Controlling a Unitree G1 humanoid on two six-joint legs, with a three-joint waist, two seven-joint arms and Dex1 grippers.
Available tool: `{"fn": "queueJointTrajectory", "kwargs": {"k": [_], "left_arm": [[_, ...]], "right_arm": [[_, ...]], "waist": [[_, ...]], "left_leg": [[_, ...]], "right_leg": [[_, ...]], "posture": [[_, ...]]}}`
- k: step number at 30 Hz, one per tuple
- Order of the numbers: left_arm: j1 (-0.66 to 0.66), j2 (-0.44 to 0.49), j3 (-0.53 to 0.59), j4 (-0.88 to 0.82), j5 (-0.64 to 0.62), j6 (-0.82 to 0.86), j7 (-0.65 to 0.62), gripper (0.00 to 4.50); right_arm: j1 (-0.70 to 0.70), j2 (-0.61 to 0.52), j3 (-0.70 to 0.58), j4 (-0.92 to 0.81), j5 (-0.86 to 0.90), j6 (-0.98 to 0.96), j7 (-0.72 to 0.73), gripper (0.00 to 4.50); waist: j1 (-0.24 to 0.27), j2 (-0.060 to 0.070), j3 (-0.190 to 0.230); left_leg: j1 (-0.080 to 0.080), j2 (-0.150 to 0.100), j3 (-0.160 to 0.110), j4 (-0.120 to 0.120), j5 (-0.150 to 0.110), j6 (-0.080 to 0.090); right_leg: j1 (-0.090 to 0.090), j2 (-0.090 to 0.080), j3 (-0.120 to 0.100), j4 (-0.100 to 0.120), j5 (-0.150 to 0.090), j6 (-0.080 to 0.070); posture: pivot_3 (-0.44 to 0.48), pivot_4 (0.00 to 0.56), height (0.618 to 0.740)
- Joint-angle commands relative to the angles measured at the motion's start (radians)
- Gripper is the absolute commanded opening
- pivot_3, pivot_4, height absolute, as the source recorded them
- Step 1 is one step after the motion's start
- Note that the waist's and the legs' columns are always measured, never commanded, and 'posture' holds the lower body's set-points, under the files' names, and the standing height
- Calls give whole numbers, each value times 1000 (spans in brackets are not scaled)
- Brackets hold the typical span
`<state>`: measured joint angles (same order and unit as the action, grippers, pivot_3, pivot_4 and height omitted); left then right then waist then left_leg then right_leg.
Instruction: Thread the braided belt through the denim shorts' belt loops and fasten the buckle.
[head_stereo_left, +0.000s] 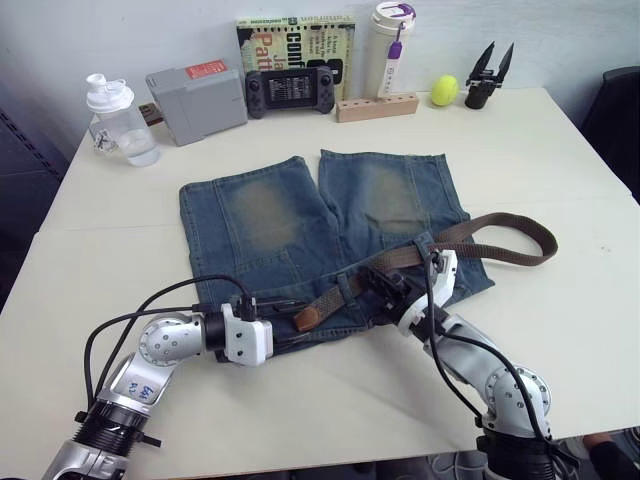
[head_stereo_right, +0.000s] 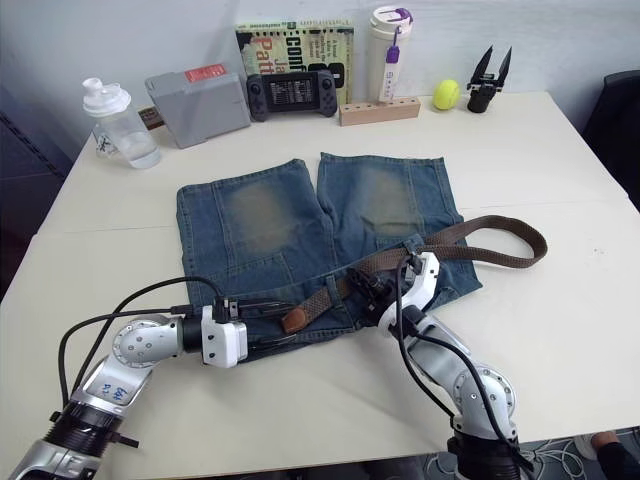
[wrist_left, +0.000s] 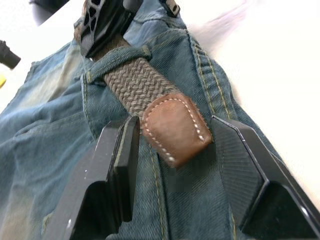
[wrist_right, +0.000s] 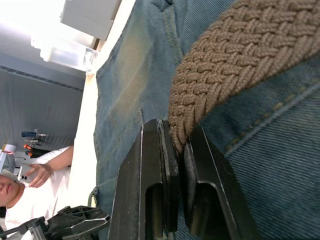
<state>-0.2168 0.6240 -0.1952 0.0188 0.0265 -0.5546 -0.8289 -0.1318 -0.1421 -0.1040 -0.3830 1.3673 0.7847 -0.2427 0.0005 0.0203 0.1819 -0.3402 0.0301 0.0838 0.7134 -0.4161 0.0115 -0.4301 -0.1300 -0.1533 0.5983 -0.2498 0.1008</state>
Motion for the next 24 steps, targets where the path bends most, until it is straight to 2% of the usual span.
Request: {"fn": "queueJointTrajectory", "kwargs": {"k": [1,7,10,12,13,14,18,19,20,23,24], "left_arm": [[-18,-10,-14,25,48,-65,26,2579],[-37,-16,-7,38,60,-108,54,2579],[-33,-5,-6,27,52,-124,49,1821],[-28,3,-3,28,50,-131,48,999],[-22,12,5,23,51,-134,51,430],[-15,19,13,17,55,-139,57,162],[4,45,36,6,74,-151,85,54],[8,51,40,5,77,-153,92,0],[13,55,50,-2,81,-155,104,0],[22,62,57,-19,80,-147,117,0],[28,65,59,-29,77,-138,120,0]], "right_arm": [[10,11,1,-22,24,-2,-9,0],[10,14,1,-21,26,-4,-12,0],[9,15,0,-19,27,-4,-14,0],[7,16,0,-15,25,-4,-14,0],[4,14,-2,-11,27,-3,-16,0],[1,13,-5,-8,30,-3,-17,0],[-7,4,-19,-2,46,-1,-26,0],[-8,1,-23,-1,52,-1,-29,860],[-7,-8,-29,-6,65,2,-37,1134],[-4,-45,-44,-33,110,15,-39,2571],[-5,-102,-67,-55,143,34,-19,3094]], "waist": [[-1,0,0],[-1,0,0],[-2,0,0],[-1,0,0],[-1,0,0],[-2,0,0],[-3,0,0],[-3,0,0],[-3,0,0],[-2,0,0],[-2,0,0]], "left_leg": [[0,0,0,0,0,0],[0,0,0,0,0,0],[0,0,0,0,0,0],[0,0,0,0,0,0],[0,0,0,0,0,0],[0,0,0,0,0,0],[0,1,0,0,0,0],[0,1,0,0,0,0],[0,1,0,0,0,0],[0,1,0,0,0,1],[0,1,0,0,0,1]], "right_leg": [[0,0,0,0,0,0],[0,0,0,0,0,0],[0,-1,0,0,0,0],[0,-1,0,0,0,0],[0,-1,0,0,0,0],[0,-1,0,0,0,0],[0,-1,0,0,0,0],[0,-1,0,0,0,0],[0,-1,0,0,0,0],[0,-1,0,0,0,0],[0,-1,0,0,0,0]], "posture": [[0,150,720],[0,150,720],[0,150,720],[0,150,720],[0,150,720],[0,150,720],[0,150,720],[0,150,720],[0,150,720],[0,150,720],[0,150,720]]}}
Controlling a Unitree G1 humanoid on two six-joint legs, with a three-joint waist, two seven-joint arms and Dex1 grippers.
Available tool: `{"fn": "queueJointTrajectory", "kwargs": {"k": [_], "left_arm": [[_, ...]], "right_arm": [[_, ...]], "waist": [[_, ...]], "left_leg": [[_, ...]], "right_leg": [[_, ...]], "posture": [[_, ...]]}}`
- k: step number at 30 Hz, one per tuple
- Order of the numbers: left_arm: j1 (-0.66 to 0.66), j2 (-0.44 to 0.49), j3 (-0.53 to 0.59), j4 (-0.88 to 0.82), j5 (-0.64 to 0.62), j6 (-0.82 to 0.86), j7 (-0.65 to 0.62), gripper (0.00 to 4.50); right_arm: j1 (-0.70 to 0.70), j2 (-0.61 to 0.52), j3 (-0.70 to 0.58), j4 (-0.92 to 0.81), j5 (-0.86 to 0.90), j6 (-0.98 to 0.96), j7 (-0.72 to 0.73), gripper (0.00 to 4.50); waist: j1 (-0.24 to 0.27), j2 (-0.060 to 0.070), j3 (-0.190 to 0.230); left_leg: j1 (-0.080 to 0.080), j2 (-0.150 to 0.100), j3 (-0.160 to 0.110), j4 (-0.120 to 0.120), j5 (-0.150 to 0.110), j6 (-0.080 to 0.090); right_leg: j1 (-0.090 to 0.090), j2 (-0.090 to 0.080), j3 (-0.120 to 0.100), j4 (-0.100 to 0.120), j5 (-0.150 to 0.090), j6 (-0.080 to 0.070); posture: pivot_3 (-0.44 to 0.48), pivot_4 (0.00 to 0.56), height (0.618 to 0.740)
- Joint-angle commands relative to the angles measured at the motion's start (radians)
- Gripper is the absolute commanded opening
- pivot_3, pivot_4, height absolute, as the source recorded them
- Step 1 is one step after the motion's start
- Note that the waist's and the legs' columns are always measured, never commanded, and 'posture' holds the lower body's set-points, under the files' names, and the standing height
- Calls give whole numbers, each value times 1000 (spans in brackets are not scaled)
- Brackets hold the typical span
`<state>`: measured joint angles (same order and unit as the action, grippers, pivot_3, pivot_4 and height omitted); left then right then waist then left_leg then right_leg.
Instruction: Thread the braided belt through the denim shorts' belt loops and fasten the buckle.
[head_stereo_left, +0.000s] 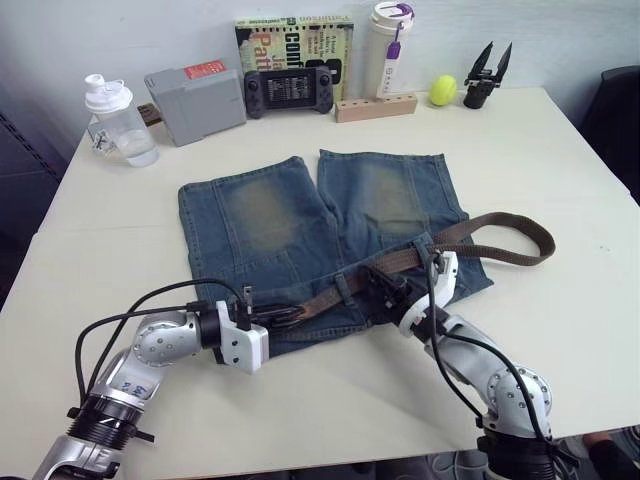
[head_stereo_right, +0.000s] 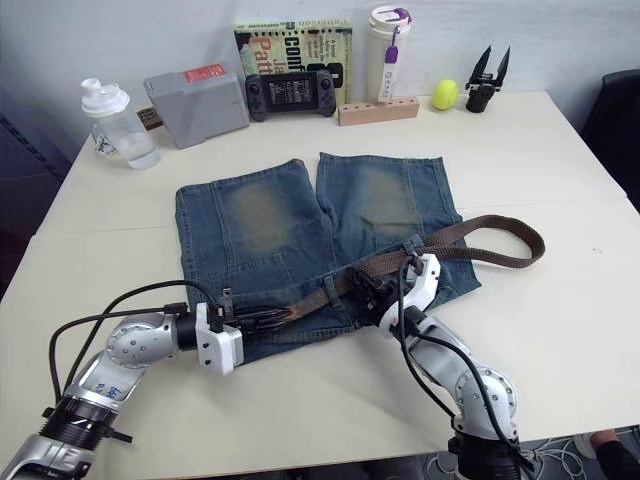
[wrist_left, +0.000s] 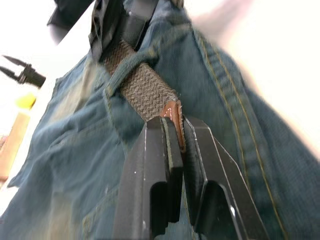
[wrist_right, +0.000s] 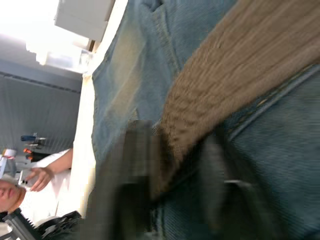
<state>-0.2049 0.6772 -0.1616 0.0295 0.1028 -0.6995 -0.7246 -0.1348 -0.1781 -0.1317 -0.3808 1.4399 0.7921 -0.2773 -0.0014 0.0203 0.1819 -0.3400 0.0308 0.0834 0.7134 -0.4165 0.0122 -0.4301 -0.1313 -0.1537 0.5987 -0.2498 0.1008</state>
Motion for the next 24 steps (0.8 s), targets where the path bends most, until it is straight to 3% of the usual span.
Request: {"fn": "queueJointTrajectory", "kwargs": {"k": [1,3,6,9,12,16,21,24], "left_arm": [[20,13,26,-48,-1,13,18,0],[24,12,28,-59,-4,26,21,0],[28,7,25,-74,-21,47,21,0],[26,3,23,-88,-36,67,18,0],[26,3,22,-91,-45,75,14,0],[27,-1,23,-96,-49,87,16,0],[41,-4,29,-121,-46,105,27,0],[56,-2,36,-137,-43,111,31,0]], "right_arm": [[-2,-108,-56,-72,94,39,29,3604],[0,-220,-96,-95,151,77,76,4408],[42,-522,-97,-203,-7,167,401,4463],[94,-725,-43,-286,-285,36,706,4463],[114,-921,215,-266,-866,-327,872,4463],[71,-929,392,-68,-1341,-703,861,4463],[7,-862,474,119,-1645,-874,794,4463],[13,-822,471,166,-1694,-894,778,3633]], "waist": [[0,0,0],[1,1,1],[2,2,1],[6,2,1],[2,-1,0],[1,-3,1],[1,-6,0],[0,-12,-5]], "left_leg": [[0,0,0,0,0,0],[0,1,0,1,-1,1],[0,1,0,2,-2,4],[0,1,-1,2,-3,6],[2,1,-3,2,-4,5],[2,-1,2,2,-4,5],[4,-1,6,3,-3,4],[5,0,6,3,-3,3]], "right_leg": [[0,0,0,0,0,0],[0,-1,0,0,0,0],[0,-3,-1,0,0,1],[1,-2,-1,-2,1,2],[3,0,-1,-3,1,2],[3,-1,0,-5,2,3],[4,-1,0,-5,2,4],[5,0,0,-5,2,4]], "posture": [[0,150,720],[0,150,720],[0,150,720],[0,150,720],[0,150,720],[0,150,720],[0,150,720],[0,150,720]]}}
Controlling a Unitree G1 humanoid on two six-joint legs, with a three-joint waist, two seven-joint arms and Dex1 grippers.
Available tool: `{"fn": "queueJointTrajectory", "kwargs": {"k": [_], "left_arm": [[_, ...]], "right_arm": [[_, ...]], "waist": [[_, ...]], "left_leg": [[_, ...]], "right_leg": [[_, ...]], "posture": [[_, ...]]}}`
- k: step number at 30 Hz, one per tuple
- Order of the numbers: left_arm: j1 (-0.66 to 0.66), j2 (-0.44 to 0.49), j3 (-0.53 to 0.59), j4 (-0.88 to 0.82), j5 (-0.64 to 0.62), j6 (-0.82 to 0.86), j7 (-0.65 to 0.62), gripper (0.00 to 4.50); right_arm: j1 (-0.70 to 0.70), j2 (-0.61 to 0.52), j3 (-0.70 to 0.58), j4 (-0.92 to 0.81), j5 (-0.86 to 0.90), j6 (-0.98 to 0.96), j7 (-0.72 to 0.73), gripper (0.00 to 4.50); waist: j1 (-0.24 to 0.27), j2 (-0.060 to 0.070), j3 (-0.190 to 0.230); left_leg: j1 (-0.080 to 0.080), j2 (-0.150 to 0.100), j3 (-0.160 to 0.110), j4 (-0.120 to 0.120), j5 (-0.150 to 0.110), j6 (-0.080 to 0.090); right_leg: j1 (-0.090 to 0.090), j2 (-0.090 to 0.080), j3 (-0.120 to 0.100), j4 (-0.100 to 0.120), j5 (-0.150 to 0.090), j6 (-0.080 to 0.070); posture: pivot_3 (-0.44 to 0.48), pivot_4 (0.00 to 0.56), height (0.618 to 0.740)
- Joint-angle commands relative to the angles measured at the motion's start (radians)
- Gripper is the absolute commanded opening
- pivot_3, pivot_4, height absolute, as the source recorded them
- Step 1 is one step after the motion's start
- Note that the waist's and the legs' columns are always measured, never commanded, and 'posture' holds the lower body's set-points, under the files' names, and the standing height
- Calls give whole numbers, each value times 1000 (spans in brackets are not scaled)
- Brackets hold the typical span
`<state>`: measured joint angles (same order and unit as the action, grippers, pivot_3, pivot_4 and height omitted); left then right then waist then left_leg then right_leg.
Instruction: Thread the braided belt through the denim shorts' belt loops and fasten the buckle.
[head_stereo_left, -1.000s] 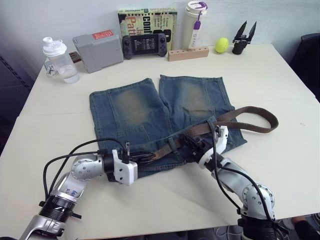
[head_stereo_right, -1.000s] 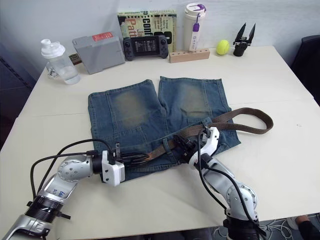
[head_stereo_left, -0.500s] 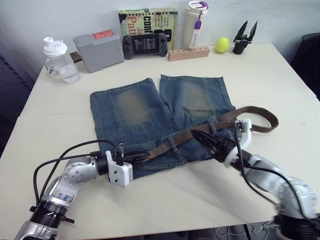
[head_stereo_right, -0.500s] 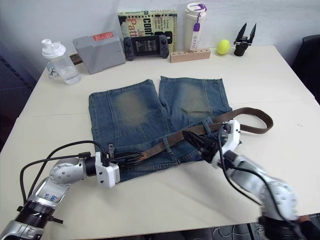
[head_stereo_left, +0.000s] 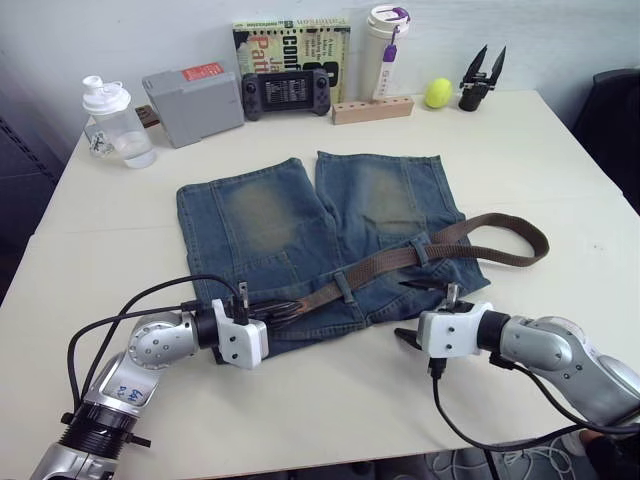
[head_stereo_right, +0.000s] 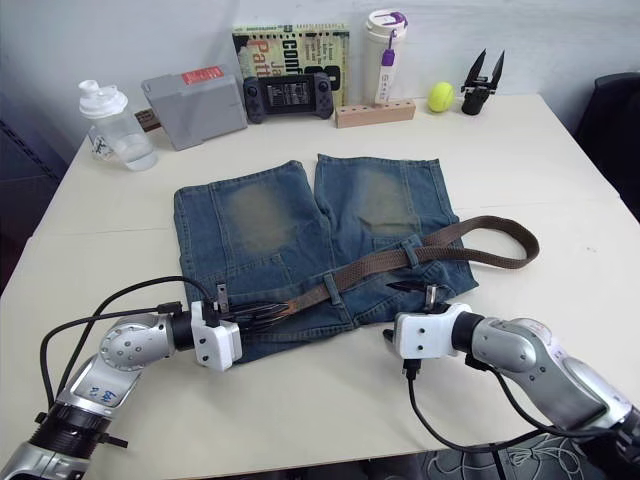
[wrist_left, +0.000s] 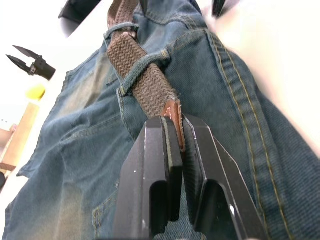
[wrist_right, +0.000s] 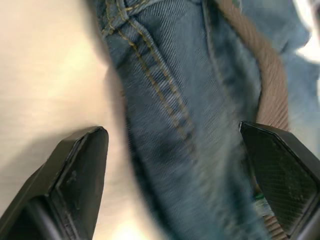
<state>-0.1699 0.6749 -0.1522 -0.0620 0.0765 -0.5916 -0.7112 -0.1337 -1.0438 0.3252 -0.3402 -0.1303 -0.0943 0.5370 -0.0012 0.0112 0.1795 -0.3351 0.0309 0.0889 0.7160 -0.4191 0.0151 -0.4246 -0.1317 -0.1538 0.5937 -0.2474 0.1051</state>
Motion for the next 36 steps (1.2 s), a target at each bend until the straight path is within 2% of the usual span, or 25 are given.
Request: {"fn": "queueJointTrajectory", "kwargs": {"k": [1,2,3,4,7,8,13,17,20,28,33,36], "left_arm": [[25,1,28,-51,-15,6,19,0],[27,2,29,-54,-14,9,20,0],[29,1,31,-57,-11,11,22,0],[30,1,31,-59,-10,12,23,0],[35,0,31,-66,-3,12,26,0],[38,0,31,-71,1,13,28,0],[52,10,34,-90,22,0,32,0],[65,23,40,-95,46,-28,39,0],[72,28,43,-93,59,-44,45,0],[68,28,39,-83,64,-60,54,0],[82,30,45,-103,72,-61,63,0],[91,29,58,-112,87,-75,82,0]], "right_arm": [[19,55,5,138,-134,-10,-34,3189],[24,65,-3,147,-142,-14,-32,2933],[31,76,-12,162,-146,-6,-30,2349],[35,84,-20,173,-150,-1,-28,1987],[22,123,-68,247,-156,42,-64,438],[12,126,-87,289,-162,53,-78,64],[-48,92,-148,491,-197,39,-133,22],[-71,80,-166,574,-199,-3,-129,22],[-77,82,-165,595,-207,-15,-117,22],[-46,131,-182,515,-135,38,-27,22],[39,127,-316,374,60,193,117,2234],[57,136,-426,244,227,360,199,3513]], "waist": [[0,-3,-2],[0,-4,-3],[1,-5,-3],[2,-6,-4],[3,-7,-4],[4,-7,-4],[23,-5,-5],[33,-5,-5],[32,-4,-5],[31,-4,-5],[32,-4,-5],[28,-4,-5]], "left_leg": [[0,0,0,0,0,0],[0,0,0,0,0,0],[0,0,0,0,0,0],[0,0,0,1,0,0],[1,1,-2,2,0,0],[1,1,-2,2,0,0],[1,1,-6,4,0,2],[0,-1,-11,5,0,3],[0,-1,-12,5,0,3],[0,0,-13,5,0,3],[0,0,-15,4,0,3],[0,0,-16,4,0,3]], "right_leg": [[0,0,0,0,0,0],[0,0,0,0,0,0],[1,0,0,0,0,0],[1,0,0,0,0,0],[3,-1,-1,0,0,0],[4,-2,-1,0,0,0],[7,-4,-2,-2,1,2],[10,-5,-4,-4,1,2],[11,-5,-6,-4,1,2],[12,-5,-7,-4,2,3],[12,-4,-8,-5,2,3],[12,-3,-8,-5,2,3]], "posture": [[0,150,720],[0,150,720],[0,150,720],[0,150,720],[0,150,720],[0,150,720],[0,150,720],[0,150,720],[0,150,720],[0,150,720],[0,150,720],[0,150,720]]}}
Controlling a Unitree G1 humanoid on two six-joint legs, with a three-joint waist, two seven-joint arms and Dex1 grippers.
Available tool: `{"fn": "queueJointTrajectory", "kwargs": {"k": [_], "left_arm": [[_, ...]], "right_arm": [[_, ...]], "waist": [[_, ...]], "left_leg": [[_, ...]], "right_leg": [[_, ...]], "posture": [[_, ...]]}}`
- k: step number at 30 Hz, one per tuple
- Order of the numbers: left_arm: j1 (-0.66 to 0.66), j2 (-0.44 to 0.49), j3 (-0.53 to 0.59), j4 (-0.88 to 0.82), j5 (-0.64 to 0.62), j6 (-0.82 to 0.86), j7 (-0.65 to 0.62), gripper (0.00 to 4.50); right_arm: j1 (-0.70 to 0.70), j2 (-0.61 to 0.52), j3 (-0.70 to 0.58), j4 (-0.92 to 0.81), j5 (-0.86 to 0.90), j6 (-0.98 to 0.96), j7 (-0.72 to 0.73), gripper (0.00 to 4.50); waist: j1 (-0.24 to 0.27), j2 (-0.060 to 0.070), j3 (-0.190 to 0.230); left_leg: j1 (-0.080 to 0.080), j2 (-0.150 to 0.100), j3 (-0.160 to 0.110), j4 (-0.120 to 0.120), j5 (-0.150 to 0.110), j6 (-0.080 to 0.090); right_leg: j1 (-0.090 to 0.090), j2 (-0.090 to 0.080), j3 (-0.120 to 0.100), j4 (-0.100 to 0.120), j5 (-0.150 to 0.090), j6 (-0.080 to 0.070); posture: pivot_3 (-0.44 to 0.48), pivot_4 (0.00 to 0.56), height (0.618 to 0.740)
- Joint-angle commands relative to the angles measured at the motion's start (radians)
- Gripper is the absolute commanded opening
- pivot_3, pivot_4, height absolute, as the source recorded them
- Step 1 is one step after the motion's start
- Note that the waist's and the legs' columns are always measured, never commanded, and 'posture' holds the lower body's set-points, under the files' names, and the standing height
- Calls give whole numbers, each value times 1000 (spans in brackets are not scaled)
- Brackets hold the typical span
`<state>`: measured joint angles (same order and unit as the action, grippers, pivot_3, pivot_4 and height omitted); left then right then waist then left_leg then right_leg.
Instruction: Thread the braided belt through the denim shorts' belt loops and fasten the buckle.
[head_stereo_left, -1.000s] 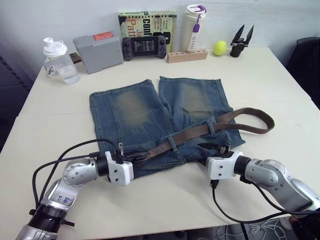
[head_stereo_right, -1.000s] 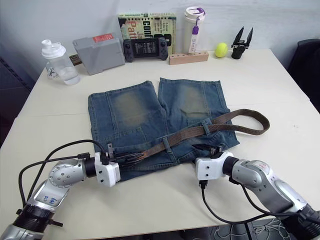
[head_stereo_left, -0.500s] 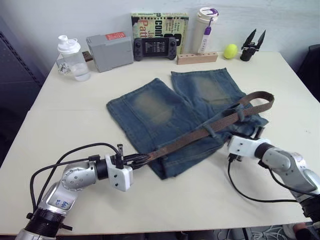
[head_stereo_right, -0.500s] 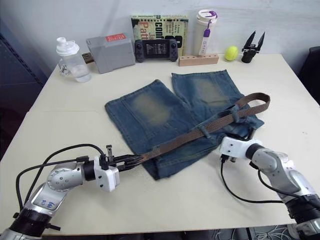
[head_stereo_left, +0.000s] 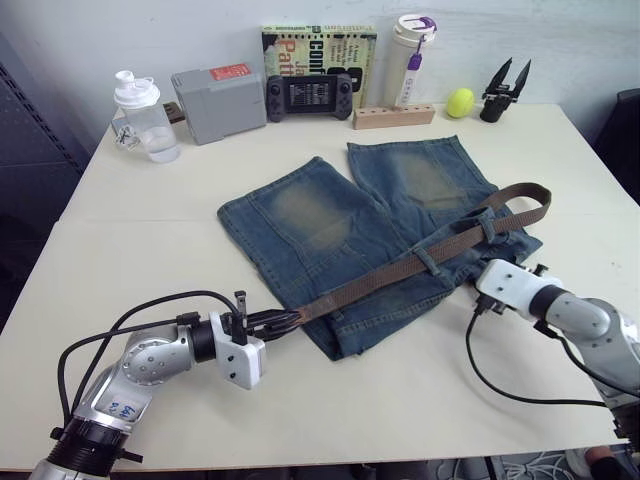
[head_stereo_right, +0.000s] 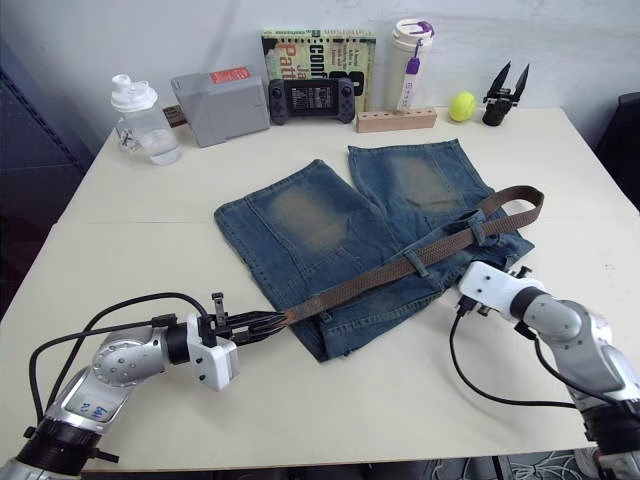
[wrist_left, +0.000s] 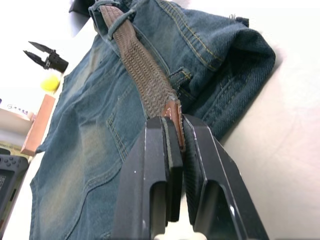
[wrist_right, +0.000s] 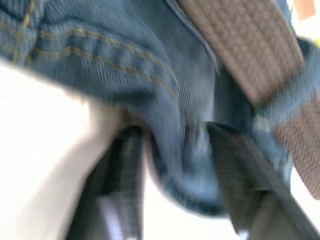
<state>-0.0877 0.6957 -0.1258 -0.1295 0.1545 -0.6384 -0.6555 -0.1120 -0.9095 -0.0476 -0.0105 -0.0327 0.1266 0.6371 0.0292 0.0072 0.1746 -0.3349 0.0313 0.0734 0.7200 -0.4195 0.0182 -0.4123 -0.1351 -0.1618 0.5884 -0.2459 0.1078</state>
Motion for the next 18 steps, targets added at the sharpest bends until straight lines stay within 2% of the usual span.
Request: {"fn": "queueJointTrajectory", "kwargs": {"k": [1,2,3,4,5,7,10,12,14,16,18], "left_arm": [[10,1,49,-47,31,-58,54,0],[12,-5,60,-48,48,-79,75,0],[14,-13,78,-49,80,-115,108,0],[15,-19,91,-48,103,-141,131,0],[17,-28,107,-47,135,-178,163,0],[20,-38,124,-43,175,-223,204,0],[30,-53,148,-34,239,-273,264,0],[34,-56,146,-32,250,-280,279,0],[37,-58,138,-36,253,-277,286,0],[34,-60,131,-42,256,-267,292,0],[35,-60,129,-47,253,-260,294,0]], "right_arm": [[37,-25,-106,-169,256,274,165,4094],[37,-45,-141,-226,339,370,211,4366],[27,-58,-185,-299,473,505,247,4452],[18,-65,-215,-349,564,603,266,4452],[-2,-51,-252,-407,767,741,251,4452],[-32,-30,-304,-472,1014,923,213,4452],[-81,41,-266,-407,1452,1066,-84,4452],[-84,71,-171,-367,1715,1019,-318,4452],[-78,164,-54,-350,1937,891,-583,4452],[-67,350,8,-353,2003,782,-787,4452],[-62,488,23,-367,2005,713,-910,4452]], "waist": [[-4,1,0],[-5,3,2],[-5,8,5],[-6,11,7],[-7,14,8],[-8,15,9],[-6,11,8],[-3,11,8],[-5,11,8],[-7,11,8],[-7,11,8]], "left_leg": [[0,0,-1,0,0,0],[0,0,-2,0,0,0],[0,1,-5,0,0,0],[0,1,-6,0,0,1],[0,1,-6,0,0,1],[0,1,-6,-1,-1,1],[0,1,-7,-1,-1,1],[0,0,-7,-1,-1,1],[-1,-2,-6,-1,-1,2],[0,-1,-5,-1,-1,2],[-1,-1,-5,-1,-1,1]], "right_leg": [[0,0,0,0,0,0],[0,0,1,0,0,0],[0,0,1,0,0,0],[-1,0,1,1,0,0],[-2,-1,2,1,0,0],[-2,-1,2,1,0,0],[-3,0,0,1,0,0],[-2,-2,0,1,0,0],[-3,-5,0,2,0,0],[-3,-5,-1,2,0,0],[-3,-4,-1,3,0,0]], "posture": [[0,150,720],[0,150,720],[0,150,720],[0,150,720],[0,150,720],[0,150,720],[0,150,720],[0,150,720],[0,150,720],[0,150,720],[0,150,720]]}}
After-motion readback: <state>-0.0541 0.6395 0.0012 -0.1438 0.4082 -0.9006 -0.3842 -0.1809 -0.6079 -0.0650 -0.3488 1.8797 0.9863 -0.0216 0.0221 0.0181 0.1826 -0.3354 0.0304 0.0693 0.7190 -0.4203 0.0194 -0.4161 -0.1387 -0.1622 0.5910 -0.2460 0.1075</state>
